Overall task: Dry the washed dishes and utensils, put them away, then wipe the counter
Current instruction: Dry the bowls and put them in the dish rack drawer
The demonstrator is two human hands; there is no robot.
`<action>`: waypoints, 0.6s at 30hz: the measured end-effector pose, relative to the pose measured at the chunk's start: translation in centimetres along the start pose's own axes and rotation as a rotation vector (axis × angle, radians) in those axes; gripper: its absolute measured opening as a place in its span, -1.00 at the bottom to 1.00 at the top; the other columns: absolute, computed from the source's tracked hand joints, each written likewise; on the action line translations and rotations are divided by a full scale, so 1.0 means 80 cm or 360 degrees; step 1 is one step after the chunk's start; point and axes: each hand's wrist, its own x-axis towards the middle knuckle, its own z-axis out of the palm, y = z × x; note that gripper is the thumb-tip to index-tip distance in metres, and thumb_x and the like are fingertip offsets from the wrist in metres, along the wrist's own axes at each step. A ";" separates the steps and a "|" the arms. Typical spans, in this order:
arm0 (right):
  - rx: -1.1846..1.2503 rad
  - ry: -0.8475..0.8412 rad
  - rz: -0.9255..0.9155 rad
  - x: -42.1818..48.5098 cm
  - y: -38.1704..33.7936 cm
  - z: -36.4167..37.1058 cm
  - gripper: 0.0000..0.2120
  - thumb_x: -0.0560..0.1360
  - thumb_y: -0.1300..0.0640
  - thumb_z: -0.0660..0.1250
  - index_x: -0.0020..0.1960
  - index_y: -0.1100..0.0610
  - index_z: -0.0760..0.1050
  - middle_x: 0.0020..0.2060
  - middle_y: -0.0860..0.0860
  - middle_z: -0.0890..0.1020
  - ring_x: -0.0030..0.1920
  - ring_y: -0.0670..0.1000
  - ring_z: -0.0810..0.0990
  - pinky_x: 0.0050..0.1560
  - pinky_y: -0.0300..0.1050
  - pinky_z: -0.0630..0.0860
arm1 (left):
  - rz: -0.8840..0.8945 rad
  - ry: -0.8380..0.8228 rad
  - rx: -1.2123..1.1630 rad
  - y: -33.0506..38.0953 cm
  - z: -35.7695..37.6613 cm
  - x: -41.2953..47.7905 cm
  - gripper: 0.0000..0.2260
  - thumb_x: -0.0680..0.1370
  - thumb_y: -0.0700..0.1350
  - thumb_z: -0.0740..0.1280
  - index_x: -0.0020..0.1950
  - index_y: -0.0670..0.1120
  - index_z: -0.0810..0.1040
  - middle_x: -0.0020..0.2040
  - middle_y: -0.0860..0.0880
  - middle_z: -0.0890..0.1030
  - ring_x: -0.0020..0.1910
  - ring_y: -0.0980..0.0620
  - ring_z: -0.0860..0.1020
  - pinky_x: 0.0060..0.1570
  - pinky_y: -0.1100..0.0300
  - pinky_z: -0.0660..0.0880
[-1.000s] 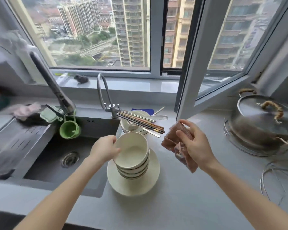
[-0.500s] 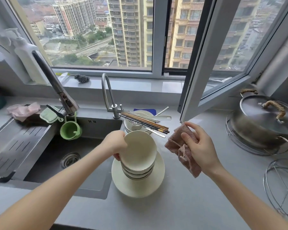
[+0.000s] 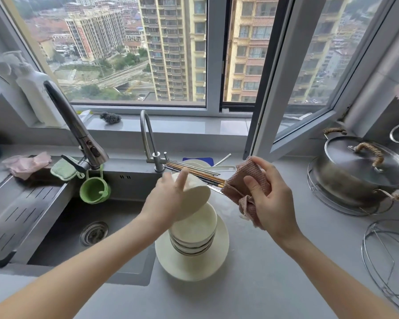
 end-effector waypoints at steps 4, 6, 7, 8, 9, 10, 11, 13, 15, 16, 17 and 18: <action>0.0122 0.0102 0.0003 -0.001 -0.011 0.020 -0.70 0.55 0.06 0.31 0.27 -0.10 0.45 -0.07 -0.23 0.61 -0.08 -0.17 0.59 -0.03 -0.21 0.51 | -0.0422 -0.0166 -0.1487 -0.021 -0.016 0.009 -0.56 0.50 -0.31 0.05 0.32 0.04 0.26 0.16 -0.17 0.44 -0.09 -0.21 0.58 -0.29 -0.05 0.61; 0.0188 -0.0067 -0.0015 -0.003 -0.018 0.045 -0.66 0.55 -0.09 0.19 0.33 -0.18 0.37 0.05 -0.08 0.62 0.01 -0.03 0.62 0.01 -0.05 0.52 | -0.0531 -0.0325 -0.1916 -0.016 -0.022 0.006 -0.72 0.57 -0.19 0.11 0.23 0.07 0.33 0.17 -0.12 0.47 0.04 -0.17 0.55 -0.19 -0.14 0.62; 0.0151 -0.0253 -0.0058 -0.006 -0.019 0.060 -0.60 0.56 -0.09 0.12 0.40 -0.19 0.30 0.19 -0.04 0.57 0.14 0.01 0.58 0.12 0.02 0.48 | -0.0533 -0.0376 -0.2047 -0.012 -0.023 0.002 -0.81 0.62 -0.08 0.10 0.22 0.09 0.36 0.16 -0.09 0.50 0.04 -0.14 0.56 -0.17 -0.13 0.62; -0.0008 -0.0482 -0.0149 -0.010 -0.018 0.076 -0.54 0.57 -0.08 0.05 0.47 -0.15 0.22 0.34 -0.03 0.47 0.30 0.01 0.47 0.30 0.03 0.36 | -0.0521 -0.0406 -0.2161 -0.008 -0.023 -0.001 -0.81 0.65 0.03 0.07 0.21 0.10 0.39 0.13 -0.06 0.54 0.01 -0.11 0.59 -0.18 -0.11 0.62; -0.0309 -0.0696 -0.0279 -0.015 -0.014 0.090 -0.47 0.56 -0.09 -0.04 0.52 -0.07 0.13 0.44 -0.02 0.36 0.43 0.01 0.32 0.44 0.01 0.16 | -0.0509 -0.0412 -0.2254 -0.005 -0.022 -0.002 -0.78 0.64 0.09 0.06 0.19 0.10 0.42 0.09 -0.03 0.57 -0.01 -0.08 0.61 -0.22 -0.08 0.62; -0.0617 -0.0856 -0.0384 -0.018 -0.011 0.102 -0.39 0.52 -0.13 -0.15 0.55 -0.02 0.04 0.49 -0.01 0.28 0.49 0.01 0.20 0.49 -0.03 -0.02 | -0.0498 -0.0383 -0.2293 -0.003 -0.018 -0.002 -0.75 0.64 0.12 0.07 0.17 0.08 0.46 0.05 -0.01 0.59 -0.04 -0.05 0.61 -0.27 -0.04 0.61; -0.0798 -0.0982 -0.0392 -0.021 -0.010 0.109 -0.33 0.48 -0.17 -0.22 0.57 0.00 -0.04 0.51 0.01 0.26 0.50 0.03 0.16 0.49 -0.06 -0.10 | -0.0486 -0.0326 -0.2286 -0.002 -0.014 -0.002 -0.74 0.63 0.12 0.09 0.13 0.04 0.48 -0.01 -0.01 0.60 -0.08 -0.03 0.61 -0.32 0.01 0.60; -0.0680 -0.1313 -0.0177 -0.019 -0.004 0.117 -0.35 0.51 -0.16 -0.17 0.57 -0.05 -0.09 0.49 0.02 0.29 0.47 0.06 0.22 0.49 -0.04 0.00 | -0.0446 -0.0225 -0.2205 -0.004 -0.006 -0.002 -0.71 0.61 0.11 0.15 0.04 -0.06 0.52 -0.13 -0.05 0.59 -0.17 -0.03 0.58 -0.36 0.11 0.55; -0.0135 -0.1643 0.0154 -0.019 -0.007 0.116 -0.45 0.56 -0.10 -0.02 0.54 -0.10 0.08 0.39 -0.09 0.39 0.36 -0.09 0.36 0.41 -0.08 0.21 | -0.0453 -0.0225 -0.2220 -0.009 0.004 -0.001 -0.71 0.59 0.09 0.20 0.00 -0.11 0.57 -0.08 -0.12 0.63 -0.08 -0.11 0.60 -0.25 0.11 0.53; -0.0003 -0.1769 0.0274 -0.019 -0.008 0.110 -0.52 0.58 -0.06 0.05 0.50 -0.14 0.18 0.29 -0.15 0.45 0.26 -0.16 0.42 0.35 -0.14 0.28 | -0.0491 -0.0270 -0.2240 -0.013 0.006 -0.001 -0.73 0.58 0.08 0.22 0.00 -0.09 0.59 -0.02 -0.15 0.65 -0.02 -0.15 0.61 -0.17 0.09 0.53; -0.0072 -0.1904 0.0278 -0.015 -0.012 0.100 -0.58 0.60 -0.03 0.09 0.46 -0.18 0.26 0.20 -0.18 0.49 0.20 -0.15 0.45 0.32 -0.14 0.32 | -0.0550 -0.0346 -0.2240 -0.016 0.007 -0.002 -0.73 0.57 0.09 0.23 0.02 -0.06 0.60 0.03 -0.18 0.65 0.01 -0.17 0.60 -0.12 0.07 0.53; -0.0313 -0.2060 0.0118 -0.011 -0.017 0.087 -0.61 0.61 -0.01 0.11 0.42 -0.23 0.30 0.13 -0.19 0.52 0.18 -0.10 0.46 0.30 -0.11 0.35 | -0.0613 -0.0458 -0.2204 -0.020 0.008 -0.004 -0.70 0.55 0.12 0.24 0.07 -0.06 0.60 0.06 -0.20 0.65 0.00 -0.17 0.61 -0.13 0.08 0.53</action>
